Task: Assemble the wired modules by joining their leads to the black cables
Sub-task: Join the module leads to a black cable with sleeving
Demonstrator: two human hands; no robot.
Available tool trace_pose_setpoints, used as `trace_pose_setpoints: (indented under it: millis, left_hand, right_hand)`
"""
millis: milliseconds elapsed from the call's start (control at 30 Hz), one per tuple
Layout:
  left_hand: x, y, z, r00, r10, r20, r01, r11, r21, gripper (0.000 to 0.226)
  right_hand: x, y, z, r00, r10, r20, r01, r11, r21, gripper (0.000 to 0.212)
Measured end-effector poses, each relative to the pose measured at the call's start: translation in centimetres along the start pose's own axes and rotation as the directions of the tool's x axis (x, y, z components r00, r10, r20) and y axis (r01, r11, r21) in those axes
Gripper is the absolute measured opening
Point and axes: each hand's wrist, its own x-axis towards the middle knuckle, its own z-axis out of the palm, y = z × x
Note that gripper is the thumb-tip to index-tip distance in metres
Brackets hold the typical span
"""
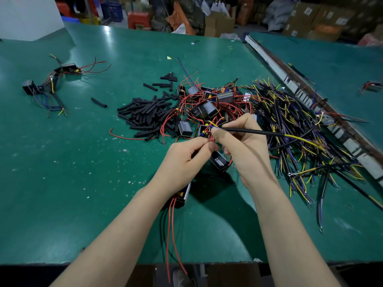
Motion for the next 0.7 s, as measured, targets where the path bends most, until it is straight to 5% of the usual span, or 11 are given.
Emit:
trace_pose_setpoints:
  millis: [133,233,400,700]
  left_hand:
    - [0.0,0.0,0.0,1.0,0.004,-0.01,-0.004,1.0,-0.006,0.03]
    - [0.0,-0.2,-0.1,0.999,0.018,-0.027,-0.018,1.0,0.004,0.027]
    - [-0.1,-0.3,-0.1,0.999,0.03,-0.027,-0.03,1.0,0.006,0.028]
    - [0.2,0.6,-0.1,0.991,-0.114,0.071,0.131,0.936,-0.328,0.032]
  right_hand:
    - [0.5,-0.1,0.0,0.982,0.171,0.076,-0.178,0.98,0.089,0.032]
    - [0.2,0.9,-1.1,0.997,-0.078,0.02,0.078,0.997,0.002,0.023]
    - [0.2,0.8,-1.6,0.984,-0.171,-0.043,0.171,0.985,0.002,0.024]
    - [0.1,0.1,-1.4,0.986,0.151,0.078,-0.162,0.972,0.173,0.019]
